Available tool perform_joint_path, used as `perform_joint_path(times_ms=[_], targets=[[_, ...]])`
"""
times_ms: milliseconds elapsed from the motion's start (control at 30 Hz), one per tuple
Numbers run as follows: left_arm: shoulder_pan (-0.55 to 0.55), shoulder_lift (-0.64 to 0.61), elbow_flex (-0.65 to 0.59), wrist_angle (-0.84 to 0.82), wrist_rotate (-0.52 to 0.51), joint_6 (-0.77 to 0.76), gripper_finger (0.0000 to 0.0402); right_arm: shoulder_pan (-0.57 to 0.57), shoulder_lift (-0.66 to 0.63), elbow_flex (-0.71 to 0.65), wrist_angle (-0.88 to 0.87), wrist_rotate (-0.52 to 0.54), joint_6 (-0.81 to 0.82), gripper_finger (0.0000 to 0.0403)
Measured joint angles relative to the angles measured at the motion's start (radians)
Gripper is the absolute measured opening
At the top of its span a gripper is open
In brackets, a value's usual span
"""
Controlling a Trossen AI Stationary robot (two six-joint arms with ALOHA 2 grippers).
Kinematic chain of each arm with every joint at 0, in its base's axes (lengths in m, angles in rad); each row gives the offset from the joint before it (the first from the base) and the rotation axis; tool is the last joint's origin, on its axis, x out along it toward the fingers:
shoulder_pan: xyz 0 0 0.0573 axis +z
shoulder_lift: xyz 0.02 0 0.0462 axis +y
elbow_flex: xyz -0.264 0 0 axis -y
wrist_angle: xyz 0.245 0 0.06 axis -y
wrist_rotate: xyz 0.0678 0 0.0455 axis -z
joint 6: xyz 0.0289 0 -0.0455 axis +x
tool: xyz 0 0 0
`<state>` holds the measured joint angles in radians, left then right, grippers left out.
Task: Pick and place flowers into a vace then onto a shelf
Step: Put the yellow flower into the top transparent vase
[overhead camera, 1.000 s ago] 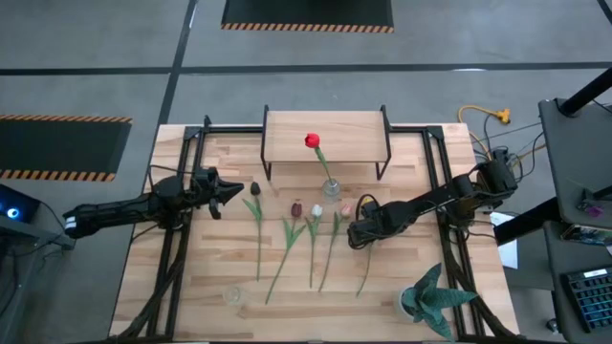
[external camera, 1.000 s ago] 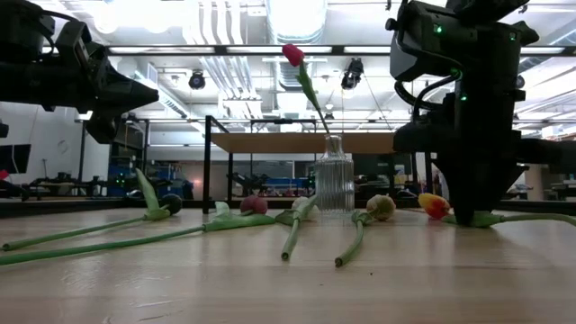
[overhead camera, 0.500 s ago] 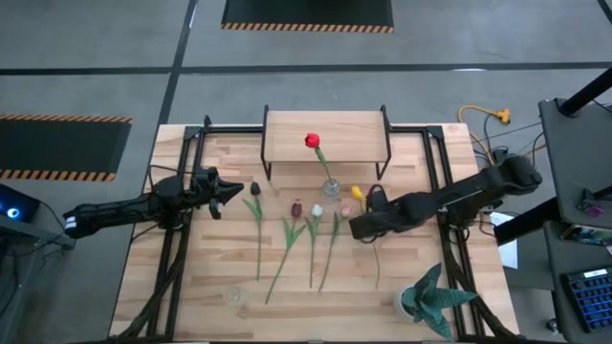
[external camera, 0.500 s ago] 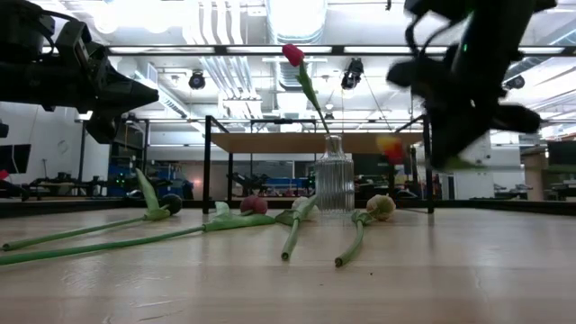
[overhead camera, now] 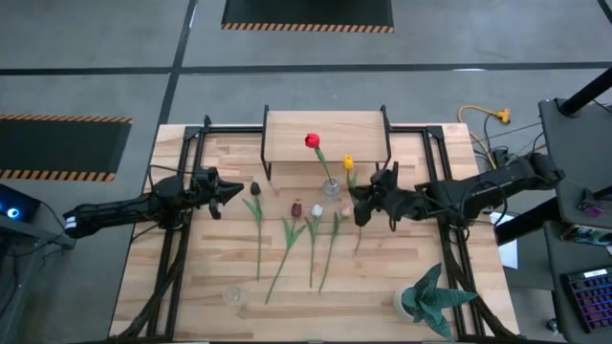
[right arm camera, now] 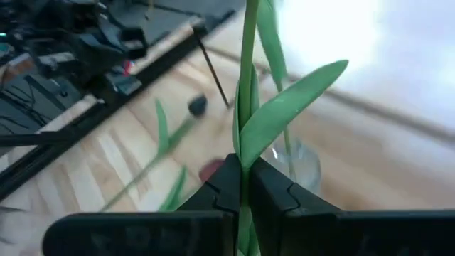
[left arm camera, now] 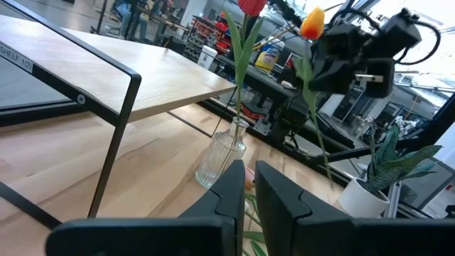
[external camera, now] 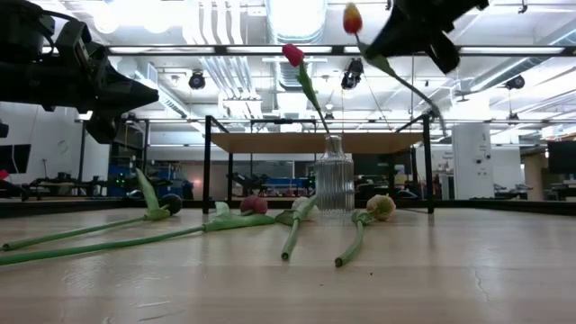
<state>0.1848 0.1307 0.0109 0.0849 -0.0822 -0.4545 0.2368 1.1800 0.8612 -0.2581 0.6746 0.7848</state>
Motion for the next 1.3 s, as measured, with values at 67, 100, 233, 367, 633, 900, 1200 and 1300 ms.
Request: perform_joint_path(times_ms=[67, 100, 233, 367, 633, 900, 1200, 1300], targets=[[0.000, 0.000, 0.000, 0.000, 0.000, 0.000, 0.0017, -0.006, -0.002, 0.000, 0.045, 0.018, -0.094, 0.0012], [0.000, 0.000, 0.000, 0.000, 0.000, 0.000, 0.0017, -0.011, -0.002, 0.000, 0.075, 0.026, -0.141, 0.0012], [0.000, 0.000, 0.000, 0.000, 0.000, 0.000, 0.0017, -0.036, 0.002, 0.000, 0.211, 0.036, -0.343, 0.0012], [0.000, 0.000, 0.000, 0.000, 0.000, 0.000, 0.0017, -0.072, 0.010, 0.000, 0.385, 0.036, -0.586, 0.0012], [0.000, 0.000, 0.000, 0.000, 0.000, 0.000, 0.0017, -0.170, 0.017, 0.001, 0.636, 0.036, -0.865, 0.0012], [0.000, 0.000, 0.000, 0.000, 0.000, 0.000, 0.0017, -0.237, 0.017, 0.001, 0.692, -0.025, -0.875, 0.0012], [0.000, 0.000, 0.000, 0.000, 0.000, 0.000, 0.0017, -0.272, 0.078, 0.001, 0.735, -0.129, -0.912, 0.0012], [0.000, 0.000, 0.000, 0.000, 0.000, 0.000, 0.0017, -0.273, 0.110, 0.001, 0.765, -0.134, -0.923, 0.0012]])
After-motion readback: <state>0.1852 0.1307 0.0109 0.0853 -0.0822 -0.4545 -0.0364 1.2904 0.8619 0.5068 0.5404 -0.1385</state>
